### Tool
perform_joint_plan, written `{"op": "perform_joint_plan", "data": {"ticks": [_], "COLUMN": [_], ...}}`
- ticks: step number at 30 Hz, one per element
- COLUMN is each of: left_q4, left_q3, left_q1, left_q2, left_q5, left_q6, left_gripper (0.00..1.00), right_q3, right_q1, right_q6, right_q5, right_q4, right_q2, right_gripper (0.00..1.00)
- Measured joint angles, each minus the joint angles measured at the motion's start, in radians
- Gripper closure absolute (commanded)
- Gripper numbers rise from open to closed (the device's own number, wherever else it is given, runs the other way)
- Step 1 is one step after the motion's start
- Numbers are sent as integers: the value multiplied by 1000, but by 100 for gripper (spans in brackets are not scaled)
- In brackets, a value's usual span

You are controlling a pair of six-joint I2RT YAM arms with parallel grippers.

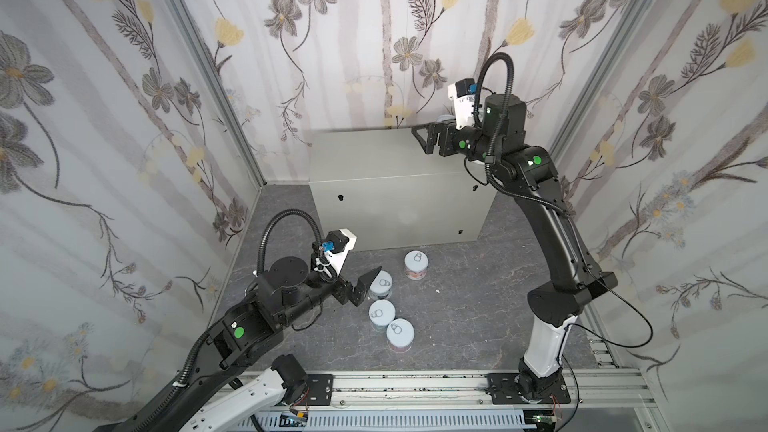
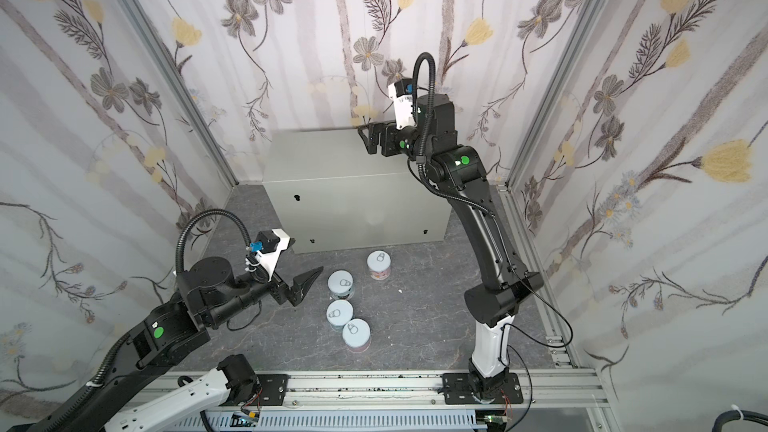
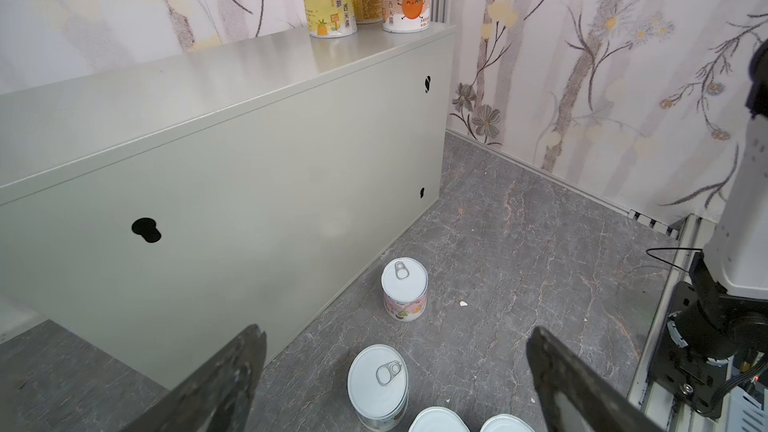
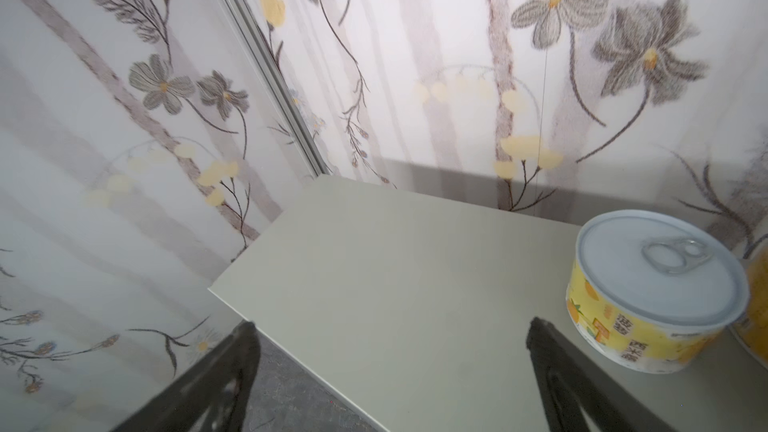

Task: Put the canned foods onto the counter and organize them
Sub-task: 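Raise the left gripper to the cabinet top while the right arm retracts toward the robot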

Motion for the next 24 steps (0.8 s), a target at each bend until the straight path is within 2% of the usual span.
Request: {"op": "perform_joint_plan", "data": {"ticks": [6,14,18,24], "left_q4": [37,117,138,104], "left_q3": [182,539,726,1048], "left_q1": [0,0,0,5], "left_q2": [213,620,809,1095], "left_q5": [2,18,7,-39], "left_q6": [24,43,51,75], "left_gripper": [0,0,0,0], "right_q3": [-301,-911,-1070,-1221], "right_q1": [-15,-115,-174,-221], "right_q6": [-7,-14,-7,-3], "right_q5": [126,299,344,345], "right_q4": [16,105,134,121], "right_q2": [-235,-752,-929,-1054], "right_gripper": [0,0,0,0]}}
